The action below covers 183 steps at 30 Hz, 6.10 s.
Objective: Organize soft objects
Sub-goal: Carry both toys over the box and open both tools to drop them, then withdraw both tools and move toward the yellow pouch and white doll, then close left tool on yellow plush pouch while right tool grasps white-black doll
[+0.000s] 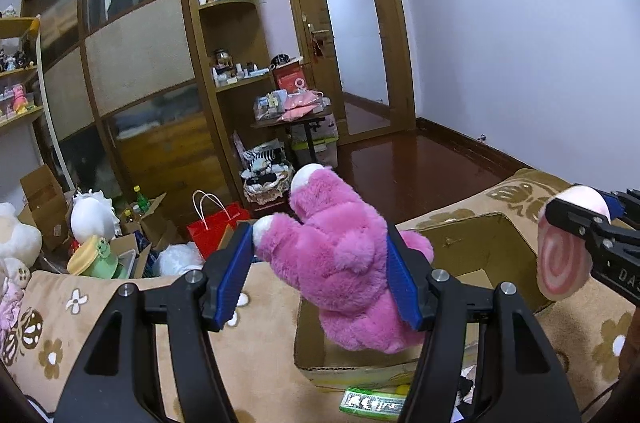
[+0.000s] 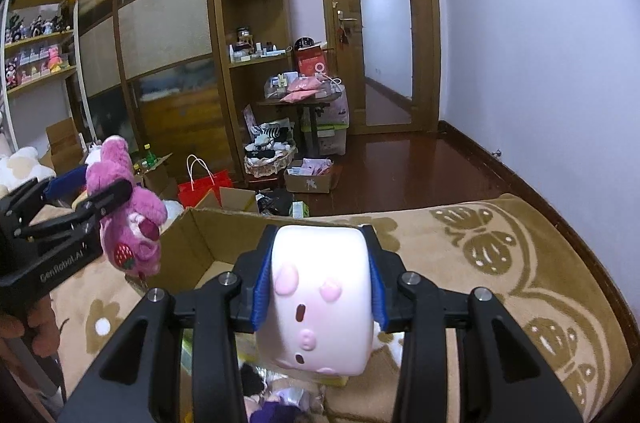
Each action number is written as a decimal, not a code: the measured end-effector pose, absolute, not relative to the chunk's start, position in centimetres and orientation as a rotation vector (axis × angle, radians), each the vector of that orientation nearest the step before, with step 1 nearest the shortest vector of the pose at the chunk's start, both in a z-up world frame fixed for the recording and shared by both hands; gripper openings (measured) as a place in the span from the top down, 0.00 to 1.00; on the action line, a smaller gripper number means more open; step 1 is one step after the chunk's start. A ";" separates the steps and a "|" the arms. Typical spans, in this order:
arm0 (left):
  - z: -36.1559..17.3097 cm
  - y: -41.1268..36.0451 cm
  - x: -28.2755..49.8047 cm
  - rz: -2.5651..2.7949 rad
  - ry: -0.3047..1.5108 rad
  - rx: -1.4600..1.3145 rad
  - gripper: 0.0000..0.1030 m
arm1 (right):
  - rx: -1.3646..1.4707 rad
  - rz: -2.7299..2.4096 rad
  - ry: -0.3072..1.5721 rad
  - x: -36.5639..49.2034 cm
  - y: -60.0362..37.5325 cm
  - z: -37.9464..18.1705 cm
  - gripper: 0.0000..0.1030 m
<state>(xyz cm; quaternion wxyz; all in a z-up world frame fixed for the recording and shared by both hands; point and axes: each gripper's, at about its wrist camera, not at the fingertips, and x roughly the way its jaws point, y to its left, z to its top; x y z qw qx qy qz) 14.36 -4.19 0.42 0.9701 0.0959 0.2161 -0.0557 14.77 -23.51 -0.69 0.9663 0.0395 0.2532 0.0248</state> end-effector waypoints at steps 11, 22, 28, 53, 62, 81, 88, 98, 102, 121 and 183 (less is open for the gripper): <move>-1.1 -4.7 16.1 -0.154 0.502 0.219 0.38 | 0.103 0.093 0.500 17.6 -22.6 -0.9 0.57; -3.0 -4.5 17.7 -0.152 0.583 0.190 0.34 | 0.190 0.157 0.589 19.1 -22.7 -3.5 0.53; -3.6 -4.0 18.2 -0.149 0.638 0.168 0.33 | 0.187 0.157 0.618 19.1 -22.1 -4.2 0.51; -2.0 -1.5 13.8 -0.082 0.647 0.139 0.02 | 0.242 0.079 0.591 15.1 -24.2 -2.6 0.00; -1.2 -0.3 10.4 -0.119 0.739 0.123 0.02 | 0.239 0.076 0.642 12.0 -24.7 -2.3 0.00; -3.3 -3.1 4.8 -0.189 0.835 0.220 0.02 | 0.216 0.097 0.787 7.9 -23.7 -3.3 0.00; -4.7 -3.6 5.5 -0.196 0.875 0.252 0.02 | 0.213 0.092 0.818 8.1 -23.7 -4.4 0.00; -6.9 -5.9 5.5 -0.256 0.900 0.332 0.02 | 0.223 0.077 0.892 9.2 -23.8 -6.9 0.00; -7.7 -7.3 5.2 -0.292 0.897 0.369 0.02 | 0.231 0.074 0.923 9.9 -23.9 -7.9 0.00; -11.8 -11.0 4.6 -0.440 0.995 0.476 0.02 | 0.313 0.069 1.048 11.6 -24.5 -12.6 0.00; -11.2 -4.2 7.0 -0.338 1.112 0.243 0.50 | 0.268 0.158 0.952 11.4 -22.4 -11.0 0.75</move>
